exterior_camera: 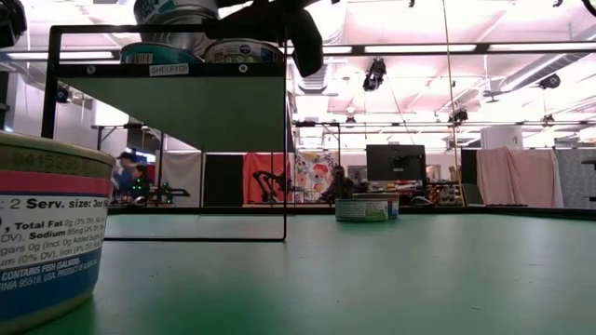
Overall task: Stack canned seafood by type on shelf
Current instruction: Stack the green and blue tuna can on top of the green and blue tuna can on the shelf
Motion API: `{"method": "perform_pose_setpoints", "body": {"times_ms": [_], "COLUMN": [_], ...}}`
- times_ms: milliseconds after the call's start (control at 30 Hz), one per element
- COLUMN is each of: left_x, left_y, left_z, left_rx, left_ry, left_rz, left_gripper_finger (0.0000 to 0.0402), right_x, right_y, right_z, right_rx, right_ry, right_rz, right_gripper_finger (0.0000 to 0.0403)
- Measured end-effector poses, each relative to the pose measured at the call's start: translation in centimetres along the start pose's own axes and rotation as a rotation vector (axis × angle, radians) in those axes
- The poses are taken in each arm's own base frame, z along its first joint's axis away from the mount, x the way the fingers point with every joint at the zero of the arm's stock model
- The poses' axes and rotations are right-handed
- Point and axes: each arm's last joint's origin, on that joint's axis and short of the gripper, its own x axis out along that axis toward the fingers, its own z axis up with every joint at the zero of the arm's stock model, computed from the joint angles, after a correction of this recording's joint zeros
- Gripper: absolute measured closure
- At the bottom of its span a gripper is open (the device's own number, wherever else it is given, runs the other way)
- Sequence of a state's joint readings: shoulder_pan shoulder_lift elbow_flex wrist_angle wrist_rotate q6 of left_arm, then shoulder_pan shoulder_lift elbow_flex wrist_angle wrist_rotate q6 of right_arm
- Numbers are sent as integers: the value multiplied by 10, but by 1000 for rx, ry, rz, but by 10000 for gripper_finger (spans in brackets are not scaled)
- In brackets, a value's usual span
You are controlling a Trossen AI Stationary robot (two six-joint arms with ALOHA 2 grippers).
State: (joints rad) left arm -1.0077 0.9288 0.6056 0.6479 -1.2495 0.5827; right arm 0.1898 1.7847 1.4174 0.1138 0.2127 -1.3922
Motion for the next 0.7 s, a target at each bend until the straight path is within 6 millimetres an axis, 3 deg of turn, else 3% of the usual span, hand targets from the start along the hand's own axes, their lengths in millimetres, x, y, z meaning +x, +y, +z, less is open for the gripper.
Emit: {"method": "perform_pose_setpoints", "body": {"times_ms": [700], "left_x": [0], "left_y": [-1], "left_z": [-1], "left_rx": [7], "left_ry": [2], "left_rz": [-1], "left_gripper_finger": [206], "right_x": [0], "right_y": [0], "right_z": [-1], "right_rx": [1], "right_ry": [3], "right_rz": [4], "right_gripper_finger": [253]}}
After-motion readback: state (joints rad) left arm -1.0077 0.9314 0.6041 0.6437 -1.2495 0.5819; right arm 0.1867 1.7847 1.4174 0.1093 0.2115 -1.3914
